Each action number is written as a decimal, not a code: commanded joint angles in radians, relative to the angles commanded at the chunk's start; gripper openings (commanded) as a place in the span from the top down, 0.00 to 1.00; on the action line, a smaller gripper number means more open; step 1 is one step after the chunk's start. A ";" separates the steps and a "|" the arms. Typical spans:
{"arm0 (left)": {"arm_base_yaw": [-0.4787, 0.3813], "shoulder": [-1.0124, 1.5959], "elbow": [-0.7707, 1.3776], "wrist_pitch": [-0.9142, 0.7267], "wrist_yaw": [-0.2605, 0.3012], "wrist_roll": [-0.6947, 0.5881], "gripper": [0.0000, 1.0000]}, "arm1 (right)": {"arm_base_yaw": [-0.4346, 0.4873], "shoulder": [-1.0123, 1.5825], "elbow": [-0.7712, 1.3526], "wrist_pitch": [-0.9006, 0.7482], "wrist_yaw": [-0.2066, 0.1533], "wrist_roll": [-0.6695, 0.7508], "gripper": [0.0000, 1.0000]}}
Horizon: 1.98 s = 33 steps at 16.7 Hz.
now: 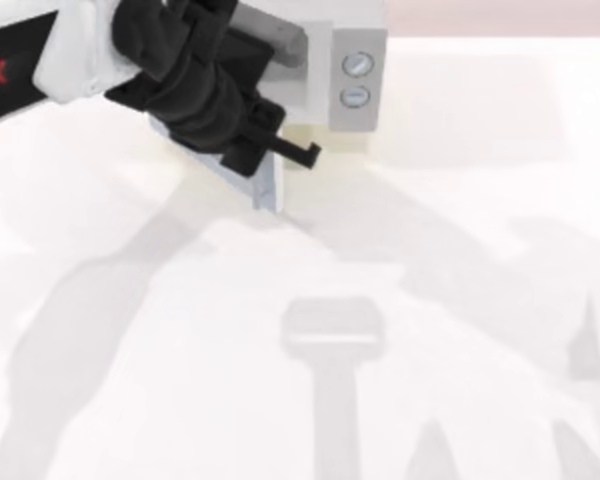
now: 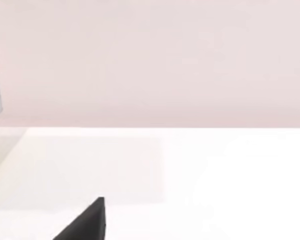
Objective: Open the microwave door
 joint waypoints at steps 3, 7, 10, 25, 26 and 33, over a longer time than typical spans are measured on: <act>0.000 0.000 0.000 0.000 0.000 0.000 1.00 | 0.000 0.000 0.000 0.000 0.000 0.000 0.00; 0.000 0.000 0.000 0.000 0.000 0.000 1.00 | 0.000 0.000 0.000 0.000 0.000 0.000 0.00; 0.000 0.000 0.000 0.000 0.000 0.000 1.00 | 0.000 0.000 0.000 0.000 0.000 0.000 0.00; 0.001 -0.004 -0.010 -0.002 0.014 0.011 1.00 | 0.000 0.000 0.000 0.000 0.000 0.000 0.00; 0.008 -0.011 -0.019 -0.003 0.023 0.030 1.00 | 0.000 0.000 0.000 0.000 0.000 0.000 0.00; 0.051 -0.055 -0.066 -0.003 0.081 0.141 1.00 | 0.000 0.000 0.000 0.000 0.000 0.000 0.00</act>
